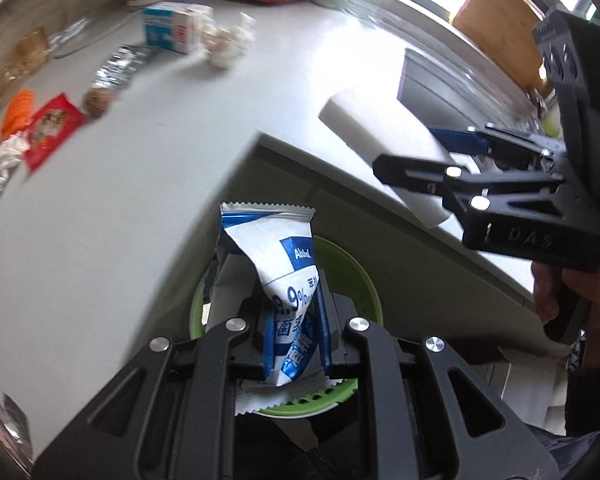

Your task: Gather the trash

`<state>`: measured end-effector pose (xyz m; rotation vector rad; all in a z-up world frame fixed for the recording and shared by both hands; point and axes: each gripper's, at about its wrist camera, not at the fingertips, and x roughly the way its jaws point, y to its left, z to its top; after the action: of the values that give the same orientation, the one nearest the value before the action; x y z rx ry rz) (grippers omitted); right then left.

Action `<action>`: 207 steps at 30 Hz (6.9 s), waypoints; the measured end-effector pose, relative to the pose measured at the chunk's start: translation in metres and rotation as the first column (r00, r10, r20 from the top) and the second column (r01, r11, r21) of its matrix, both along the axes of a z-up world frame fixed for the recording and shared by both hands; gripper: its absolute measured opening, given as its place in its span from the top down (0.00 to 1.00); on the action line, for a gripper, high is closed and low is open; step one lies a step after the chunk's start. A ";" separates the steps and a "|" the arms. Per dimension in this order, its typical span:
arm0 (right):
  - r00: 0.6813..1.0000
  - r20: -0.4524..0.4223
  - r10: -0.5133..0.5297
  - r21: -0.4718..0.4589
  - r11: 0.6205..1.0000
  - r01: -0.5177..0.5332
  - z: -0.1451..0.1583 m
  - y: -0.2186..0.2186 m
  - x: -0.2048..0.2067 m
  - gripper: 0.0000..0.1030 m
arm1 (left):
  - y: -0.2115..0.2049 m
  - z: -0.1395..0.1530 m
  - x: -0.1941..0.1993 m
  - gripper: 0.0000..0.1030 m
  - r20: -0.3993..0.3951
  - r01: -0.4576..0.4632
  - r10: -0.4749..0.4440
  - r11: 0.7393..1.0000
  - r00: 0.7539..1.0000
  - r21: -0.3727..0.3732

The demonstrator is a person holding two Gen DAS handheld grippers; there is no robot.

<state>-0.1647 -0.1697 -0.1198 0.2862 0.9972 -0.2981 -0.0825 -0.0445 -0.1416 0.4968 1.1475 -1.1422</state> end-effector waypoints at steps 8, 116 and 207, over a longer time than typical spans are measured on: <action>0.999 0.005 0.034 0.017 0.999 -0.034 -0.002 -0.011 -0.031 0.39 | -0.011 -0.028 -0.038 0.71 -0.044 -0.003 0.007 0.996 0.999 0.087; 0.987 0.100 -0.126 0.076 0.990 0.118 -0.015 -0.096 0.180 0.76 | -0.064 -0.029 0.249 0.43 0.143 -0.282 0.284 0.959 0.948 -0.037; 0.990 0.000 0.144 0.103 0.984 -0.144 -0.022 0.023 -0.032 0.26 | 0.029 -0.005 -0.015 0.10 0.083 -0.266 0.259 0.961 0.962 0.079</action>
<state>-0.1967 -0.1466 -0.1416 0.3052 1.0367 -0.1163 -0.0978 -0.0160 -0.1465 0.4358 1.1668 -0.8400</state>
